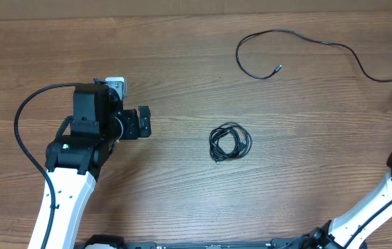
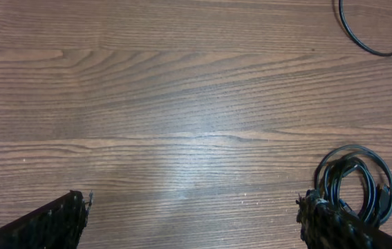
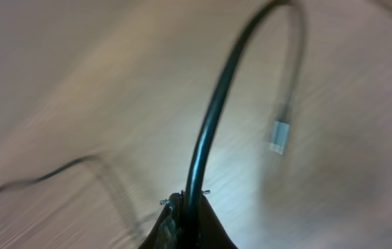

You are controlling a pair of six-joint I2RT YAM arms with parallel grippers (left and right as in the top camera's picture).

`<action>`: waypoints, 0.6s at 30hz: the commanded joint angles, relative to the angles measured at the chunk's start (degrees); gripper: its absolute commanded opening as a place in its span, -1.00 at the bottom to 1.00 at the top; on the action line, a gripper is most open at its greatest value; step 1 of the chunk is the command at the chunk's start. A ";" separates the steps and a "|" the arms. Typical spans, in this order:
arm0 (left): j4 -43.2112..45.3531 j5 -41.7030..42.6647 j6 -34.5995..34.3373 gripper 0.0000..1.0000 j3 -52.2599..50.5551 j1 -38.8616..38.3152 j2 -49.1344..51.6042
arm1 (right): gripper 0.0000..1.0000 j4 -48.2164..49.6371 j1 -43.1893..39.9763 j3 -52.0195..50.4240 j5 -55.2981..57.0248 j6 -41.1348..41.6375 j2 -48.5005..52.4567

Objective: Untangle cables

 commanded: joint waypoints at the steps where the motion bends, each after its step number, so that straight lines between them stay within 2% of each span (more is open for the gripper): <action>1: 0.22 -0.61 -0.37 0.99 1.01 -0.37 0.04 | -0.93 0.35 0.52 1.38 -22.16 -10.99 -2.58; 9: 0.17 -0.61 -0.37 0.99 1.01 -0.37 0.04 | -0.92 -0.87 4.94 1.22 -23.06 -16.90 -1.62; 12: 0.22 -0.61 -0.37 0.99 1.01 -0.37 0.04 | -0.56 -0.57 6.32 0.20 -17.49 -16.57 -0.74; 13: 0.15 -0.61 -0.37 0.99 1.01 -0.37 0.04 | -0.21 -0.09 6.73 -0.28 -13.99 -15.08 -0.33; 14: 0.09 -0.61 -0.37 0.99 1.01 -0.37 0.04 | -0.10 0.22 6.88 -0.31 -10.16 -12.70 0.07; 16: -0.09 -0.61 -0.37 0.99 1.01 -0.37 0.04 | -0.12 0.68 7.04 -0.31 0.48 -5.25 0.66; 17: -0.07 -0.61 -0.37 1.00 1.01 -0.37 0.04 | -0.01 0.63 7.04 -0.31 5.81 -1.40 0.70; 18: -0.04 -0.61 -0.37 0.99 1.01 -0.37 0.04 | 0.20 0.35 7.02 -0.31 10.80 2.10 0.70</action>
